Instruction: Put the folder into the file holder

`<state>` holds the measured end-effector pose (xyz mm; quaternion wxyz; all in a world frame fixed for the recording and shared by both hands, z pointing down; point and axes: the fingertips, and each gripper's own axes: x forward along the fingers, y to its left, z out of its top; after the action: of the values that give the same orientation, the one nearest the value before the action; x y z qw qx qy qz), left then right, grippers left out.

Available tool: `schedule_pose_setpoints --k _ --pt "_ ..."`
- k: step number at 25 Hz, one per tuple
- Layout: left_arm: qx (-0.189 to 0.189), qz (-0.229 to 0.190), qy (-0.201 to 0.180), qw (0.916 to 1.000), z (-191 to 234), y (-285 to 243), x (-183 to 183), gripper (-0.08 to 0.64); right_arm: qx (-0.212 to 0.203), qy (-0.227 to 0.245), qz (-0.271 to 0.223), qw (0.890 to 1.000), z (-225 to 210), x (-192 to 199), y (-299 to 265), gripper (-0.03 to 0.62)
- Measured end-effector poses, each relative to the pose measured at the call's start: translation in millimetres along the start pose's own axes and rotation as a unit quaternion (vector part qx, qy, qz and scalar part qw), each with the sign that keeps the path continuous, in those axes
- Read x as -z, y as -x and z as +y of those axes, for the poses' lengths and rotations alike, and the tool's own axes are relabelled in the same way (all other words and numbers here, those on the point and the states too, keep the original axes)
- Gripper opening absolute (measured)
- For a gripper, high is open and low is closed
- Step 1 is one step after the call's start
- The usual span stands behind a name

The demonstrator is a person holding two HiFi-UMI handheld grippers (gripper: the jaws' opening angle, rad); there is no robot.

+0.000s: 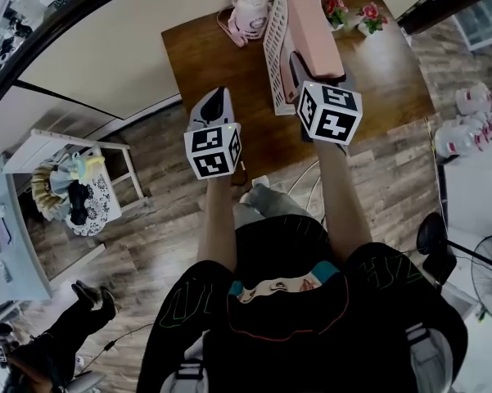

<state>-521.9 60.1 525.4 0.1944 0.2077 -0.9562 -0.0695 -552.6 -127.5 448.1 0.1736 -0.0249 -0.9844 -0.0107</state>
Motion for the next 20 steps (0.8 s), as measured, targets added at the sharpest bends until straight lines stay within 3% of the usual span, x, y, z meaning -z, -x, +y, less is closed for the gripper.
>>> schedule_pose_setpoints --k 7,17,20 --pt "0.011 -0.018 -0.002 0.9998 -8.7 9.0 -11.1 -0.003 -0.003 0.012 -0.030 0.999 -0.4 -20.0 24.6 0.301" --pt "0.028 -0.033 -0.006 0.9990 -22.0 41.7 -12.3 -0.003 -0.013 -0.018 -0.084 0.996 0.1 -30.0 79.8 0.295" --pt "0.035 -0.035 -0.008 0.9987 -28.5 52.3 -8.6 -0.003 -0.010 -0.030 -0.085 0.996 -1.4 -22.8 96.0 0.241"
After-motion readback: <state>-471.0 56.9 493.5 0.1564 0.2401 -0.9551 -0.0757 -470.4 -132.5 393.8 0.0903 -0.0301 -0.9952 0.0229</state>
